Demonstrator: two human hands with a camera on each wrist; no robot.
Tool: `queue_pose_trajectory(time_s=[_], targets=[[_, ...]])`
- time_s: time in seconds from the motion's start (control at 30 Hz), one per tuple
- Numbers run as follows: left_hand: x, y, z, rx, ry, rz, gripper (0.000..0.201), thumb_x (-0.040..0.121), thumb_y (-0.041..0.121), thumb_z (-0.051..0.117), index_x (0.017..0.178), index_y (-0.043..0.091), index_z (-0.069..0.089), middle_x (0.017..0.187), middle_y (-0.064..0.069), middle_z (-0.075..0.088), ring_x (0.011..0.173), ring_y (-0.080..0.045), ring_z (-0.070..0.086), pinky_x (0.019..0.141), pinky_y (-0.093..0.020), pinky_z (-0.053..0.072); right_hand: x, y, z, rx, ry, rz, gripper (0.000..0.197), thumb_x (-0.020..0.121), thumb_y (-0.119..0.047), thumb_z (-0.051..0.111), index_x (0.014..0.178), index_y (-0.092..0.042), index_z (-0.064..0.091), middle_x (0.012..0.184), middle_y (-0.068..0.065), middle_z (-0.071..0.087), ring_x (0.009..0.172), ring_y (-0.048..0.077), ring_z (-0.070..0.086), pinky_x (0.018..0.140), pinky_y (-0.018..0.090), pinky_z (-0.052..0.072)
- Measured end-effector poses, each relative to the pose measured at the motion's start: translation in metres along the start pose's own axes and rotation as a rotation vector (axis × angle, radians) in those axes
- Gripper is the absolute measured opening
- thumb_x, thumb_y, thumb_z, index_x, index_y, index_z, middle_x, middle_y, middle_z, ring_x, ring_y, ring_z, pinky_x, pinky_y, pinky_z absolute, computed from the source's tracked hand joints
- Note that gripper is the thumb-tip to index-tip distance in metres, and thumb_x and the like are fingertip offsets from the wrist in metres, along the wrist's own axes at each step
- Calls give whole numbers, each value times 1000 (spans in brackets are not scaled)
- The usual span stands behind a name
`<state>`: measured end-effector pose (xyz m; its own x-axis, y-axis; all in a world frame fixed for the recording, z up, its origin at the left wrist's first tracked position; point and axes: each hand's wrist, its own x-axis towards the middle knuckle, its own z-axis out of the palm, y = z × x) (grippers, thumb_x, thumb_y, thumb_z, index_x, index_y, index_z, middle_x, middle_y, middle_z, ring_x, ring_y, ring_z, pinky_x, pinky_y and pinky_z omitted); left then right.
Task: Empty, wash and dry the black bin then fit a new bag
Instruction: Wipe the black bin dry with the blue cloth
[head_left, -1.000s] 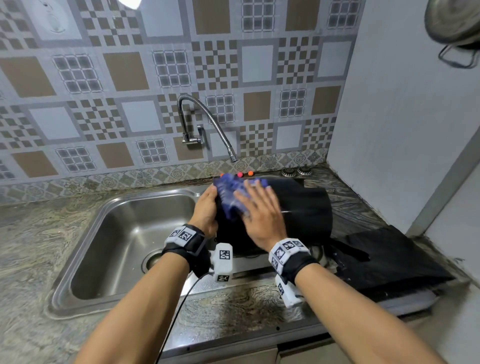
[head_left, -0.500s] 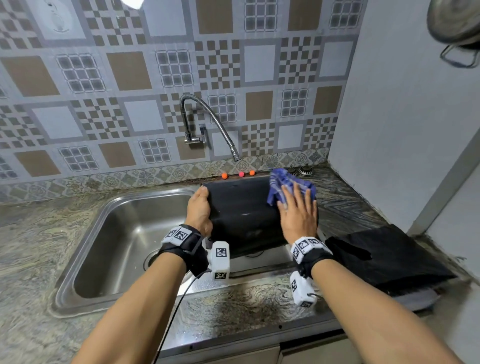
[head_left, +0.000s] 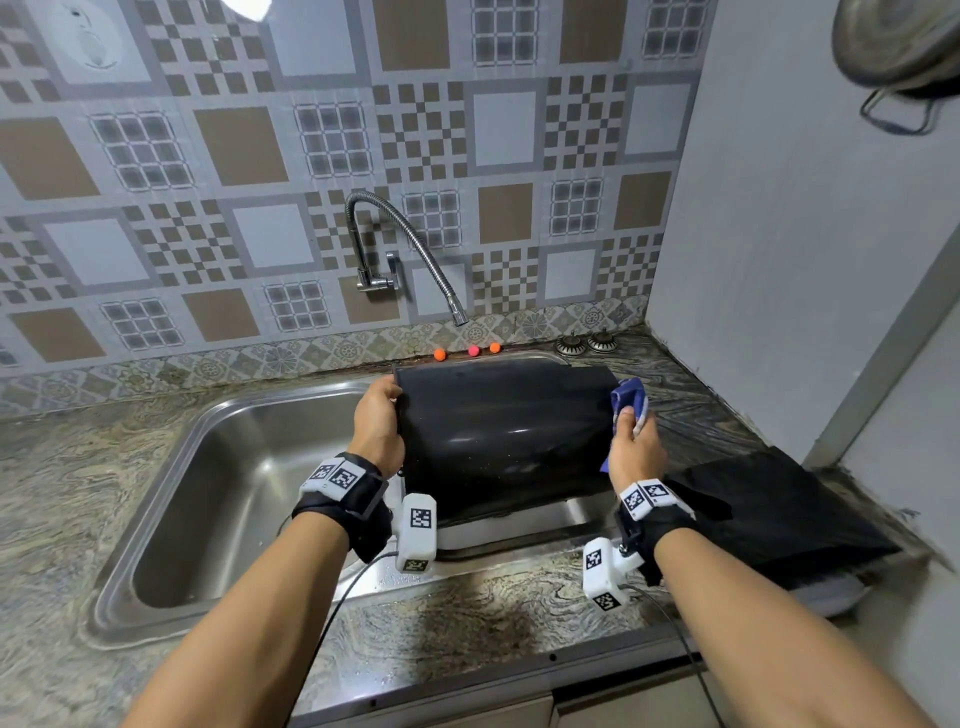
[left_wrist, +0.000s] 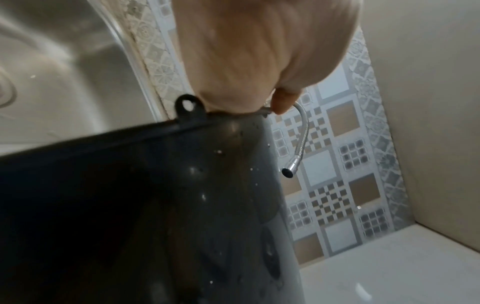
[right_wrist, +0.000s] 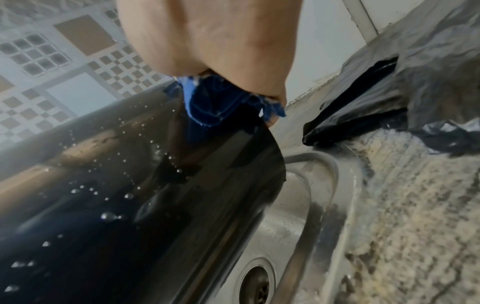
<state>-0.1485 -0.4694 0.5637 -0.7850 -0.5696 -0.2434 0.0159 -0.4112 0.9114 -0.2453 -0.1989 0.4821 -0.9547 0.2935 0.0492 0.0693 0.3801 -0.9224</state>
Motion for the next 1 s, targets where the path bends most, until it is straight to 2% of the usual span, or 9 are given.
queue_pose_trajectory(time_s=[0.13,0.27,0.33,0.4,0.47,0.57,0.73,0.87,1.0], targets=[[-12,-4,5,203,-142,-14,27,104,26,35,101,23,62,67,4,71,55,-9,66,47,-21,53,4,-3,-4,-13,33,7,42,102,-40,36,124,-9,53,119,22,62,108,40,58,86,40,42],[-19,-1,15,301,-108,45,32,102,31,35,100,22,66,104,-8,72,87,-19,66,83,-35,55,4,-6,-3,-55,59,2,40,102,-39,37,118,-6,53,115,23,63,104,41,59,81,39,42],[-22,0,13,191,-99,4,30,98,21,41,98,15,70,102,-13,72,83,-24,66,73,-33,56,6,-10,-4,-72,77,-19,39,102,-40,37,117,-7,53,114,22,64,103,40,59,79,39,42],[-21,1,4,106,-195,-9,37,94,10,40,114,9,70,118,-19,68,91,-27,66,68,-30,58,12,-14,-5,-82,106,-39,39,101,-40,37,116,-8,53,113,23,63,102,41,59,76,39,41],[-19,-2,-6,135,-340,-38,41,101,14,35,132,20,60,131,-11,64,101,-23,66,66,-28,58,16,-18,-8,-95,129,-41,39,101,-41,37,116,-8,53,113,24,63,102,41,59,75,39,40],[-22,-4,-10,247,-426,-69,36,106,41,30,134,49,51,124,8,68,106,-15,67,72,-36,59,18,-22,-8,-89,156,-34,39,102,-38,38,117,-6,53,114,25,62,104,41,59,77,39,41],[-19,-16,0,143,-163,102,32,101,41,48,116,23,70,110,0,74,108,-20,67,97,-37,52,14,-30,1,-66,163,-72,37,101,-39,40,119,-10,55,112,22,62,103,39,60,78,38,43],[-12,-28,-6,103,-174,151,30,100,15,46,123,13,66,120,-12,69,111,-26,64,102,-41,48,14,-40,3,-106,165,-146,39,100,-40,40,127,-16,55,120,18,61,109,37,58,84,40,45],[-12,-35,0,7,-140,115,30,101,11,44,124,8,64,120,-14,69,110,-27,63,103,-43,48,-9,-54,18,-318,307,-585,41,94,-33,45,133,-21,53,141,7,52,130,32,46,112,53,27]])
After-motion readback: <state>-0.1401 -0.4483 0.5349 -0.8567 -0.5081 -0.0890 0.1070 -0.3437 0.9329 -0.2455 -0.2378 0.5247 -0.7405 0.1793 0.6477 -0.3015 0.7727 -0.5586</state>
